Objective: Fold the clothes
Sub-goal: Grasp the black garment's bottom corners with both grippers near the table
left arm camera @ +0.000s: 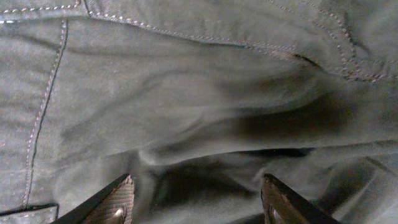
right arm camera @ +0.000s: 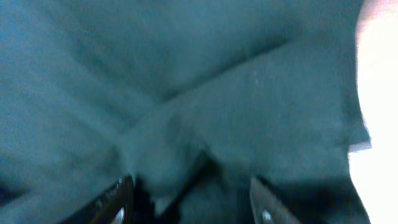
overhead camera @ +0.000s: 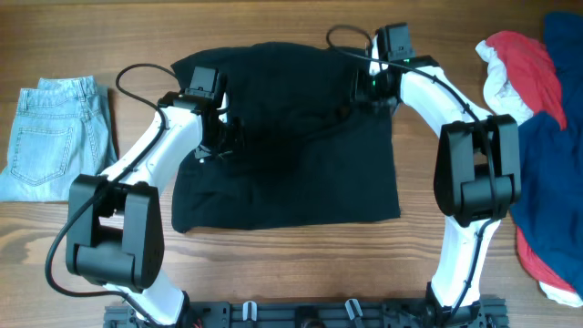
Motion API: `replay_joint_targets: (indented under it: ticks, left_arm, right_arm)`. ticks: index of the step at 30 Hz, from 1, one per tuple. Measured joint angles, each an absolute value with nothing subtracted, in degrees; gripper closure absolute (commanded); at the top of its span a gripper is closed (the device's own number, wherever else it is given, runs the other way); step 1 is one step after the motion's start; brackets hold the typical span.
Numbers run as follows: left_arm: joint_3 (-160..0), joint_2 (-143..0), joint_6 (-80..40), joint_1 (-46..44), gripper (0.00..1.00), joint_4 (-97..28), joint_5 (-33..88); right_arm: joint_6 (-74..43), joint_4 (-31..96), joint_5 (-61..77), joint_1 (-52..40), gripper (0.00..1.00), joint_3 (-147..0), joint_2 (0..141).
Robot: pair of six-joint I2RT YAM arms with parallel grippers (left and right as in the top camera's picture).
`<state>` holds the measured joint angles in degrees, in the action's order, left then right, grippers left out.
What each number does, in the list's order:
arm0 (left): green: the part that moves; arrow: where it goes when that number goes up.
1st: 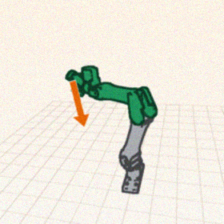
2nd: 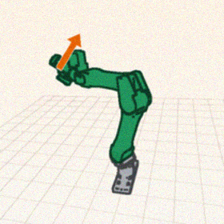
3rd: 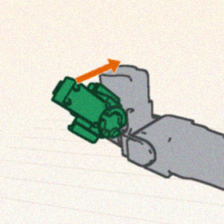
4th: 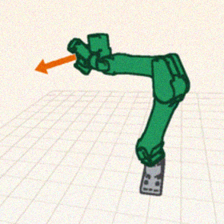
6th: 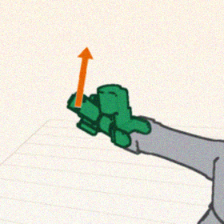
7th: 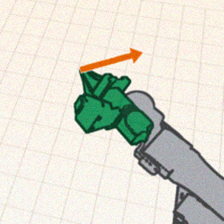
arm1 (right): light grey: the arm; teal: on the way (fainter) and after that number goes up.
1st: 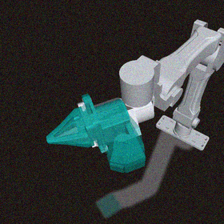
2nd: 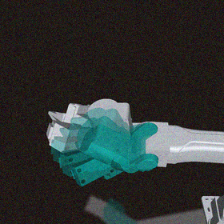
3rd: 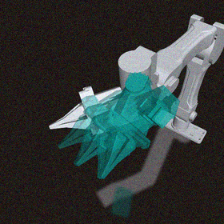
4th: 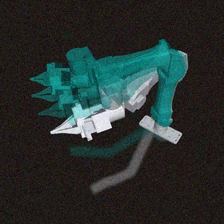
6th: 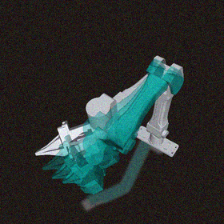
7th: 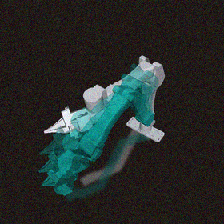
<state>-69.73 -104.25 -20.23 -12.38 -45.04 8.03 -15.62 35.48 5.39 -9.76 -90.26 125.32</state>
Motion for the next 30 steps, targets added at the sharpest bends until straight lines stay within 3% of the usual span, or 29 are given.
replay_joint_targets:
  ticks: [5, 10, 15, 18, 21, 25, 30]
  left_arm:
    - [-69.7, -104.2, -20.2, -12.4, 0.34, -45.5, 8.0]
    - [-69.7, -104.2, -20.2, -12.4, 0.3, -46.7, 7.9]
    - [-69.8, -104.2, -20.2, -12.4, 0.31, -51.7, 7.9]
    - [-69.8, -104.2, -20.2, -12.4, 0.3, -58.3, 7.9]
    - [-69.8, -102.2, -21.7, -12.4, 0.25, -64.3, 6.1]
    - [-68.6, -92.8, -28.5, -12.0, 0.11, -69.1, 3.1]
    - [-59.3, -79.0, -39.3, -9.1, 0.1, -67.7, 2.8]
  right_arm:
    - [-24.8, 51.4, -3.5, -8.4, 0.42, -91.3, 124.7]
    - [-27.2, 55.9, -7.6, -6.5, 0.38, -91.3, 122.9]
    - [-27.2, 64.8, -9.4, -4.7, 0.29, -91.5, 110.0]
    - [-24.7, 70.4, -7.3, -4.7, 0.28, -92.8, 101.7]
    - [-23.4, 75.8, -4.2, -4.7, 0.28, -92.9, 98.6]
    - [-21.8, 78.8, -0.3, -4.7, 0.27, -92.5, 92.4]
    - [-23.8, 76.4, 2.9, -4.7, 0.27, -80.8, 77.8]
